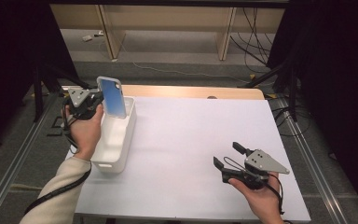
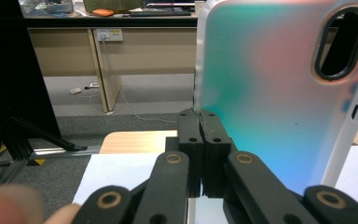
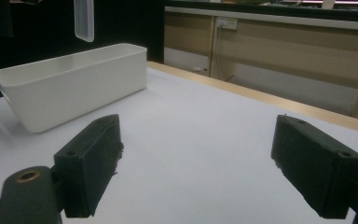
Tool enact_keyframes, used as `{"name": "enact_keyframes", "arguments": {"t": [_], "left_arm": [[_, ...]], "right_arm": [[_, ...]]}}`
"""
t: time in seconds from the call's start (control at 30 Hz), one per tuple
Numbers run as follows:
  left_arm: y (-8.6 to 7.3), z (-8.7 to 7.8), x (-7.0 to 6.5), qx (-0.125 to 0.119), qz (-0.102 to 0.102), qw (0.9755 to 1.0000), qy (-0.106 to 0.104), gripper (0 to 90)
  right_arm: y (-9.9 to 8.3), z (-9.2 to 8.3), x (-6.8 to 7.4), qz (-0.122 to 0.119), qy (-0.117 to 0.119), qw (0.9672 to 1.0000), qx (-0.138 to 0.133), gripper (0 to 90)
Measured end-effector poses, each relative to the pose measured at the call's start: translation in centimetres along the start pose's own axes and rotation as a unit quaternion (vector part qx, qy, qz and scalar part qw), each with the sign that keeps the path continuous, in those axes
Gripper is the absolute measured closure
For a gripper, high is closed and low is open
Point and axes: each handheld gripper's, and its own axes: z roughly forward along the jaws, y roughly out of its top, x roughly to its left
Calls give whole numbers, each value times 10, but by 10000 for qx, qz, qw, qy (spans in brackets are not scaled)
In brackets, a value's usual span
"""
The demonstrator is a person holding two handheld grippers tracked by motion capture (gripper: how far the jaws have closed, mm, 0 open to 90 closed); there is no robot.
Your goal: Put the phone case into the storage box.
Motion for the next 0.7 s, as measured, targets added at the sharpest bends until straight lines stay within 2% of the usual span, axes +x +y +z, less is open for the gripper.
{"name": "enact_keyframes", "arguments": {"t": [0.7], "left_arm": [[3, 9, 8, 10, -55, 9999, 100, 884]], "right_arm": [[-1, -4, -1, -2, 37, 10000, -36, 171]]}}
